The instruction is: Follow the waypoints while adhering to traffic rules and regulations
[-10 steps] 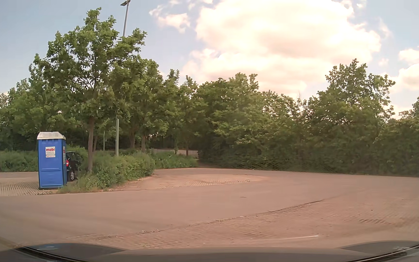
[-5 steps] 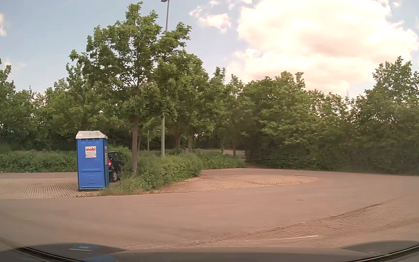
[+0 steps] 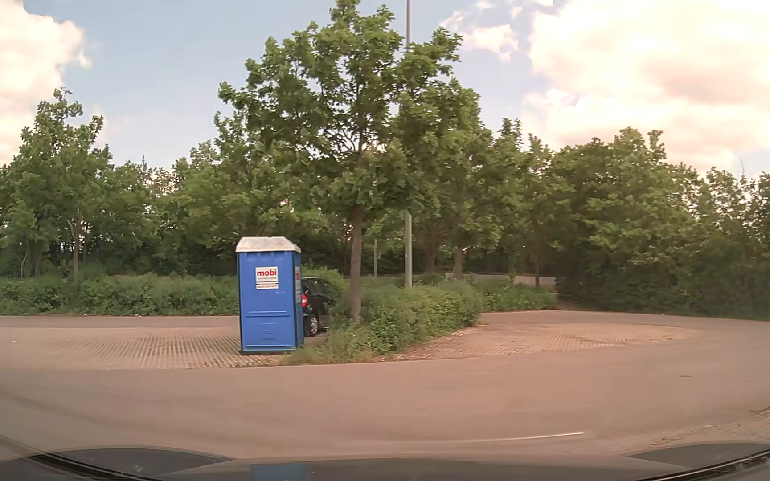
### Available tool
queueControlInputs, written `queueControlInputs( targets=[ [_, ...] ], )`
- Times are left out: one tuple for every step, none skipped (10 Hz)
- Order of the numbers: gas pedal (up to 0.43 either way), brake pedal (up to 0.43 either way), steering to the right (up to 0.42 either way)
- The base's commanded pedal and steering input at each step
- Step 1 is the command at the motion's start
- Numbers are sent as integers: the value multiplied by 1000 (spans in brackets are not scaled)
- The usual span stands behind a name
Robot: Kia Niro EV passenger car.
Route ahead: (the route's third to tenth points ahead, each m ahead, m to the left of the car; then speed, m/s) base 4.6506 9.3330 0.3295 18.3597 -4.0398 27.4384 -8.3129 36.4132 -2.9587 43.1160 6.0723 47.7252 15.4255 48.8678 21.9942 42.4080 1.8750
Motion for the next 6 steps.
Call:
queueControlInputs(
  targets=[
    [98,12,-779],
    [98,12,-781],
    [98,12,-787],
    [110,12,-795],
    [138,12,-802],
    [138,6,-808]
  ],
)
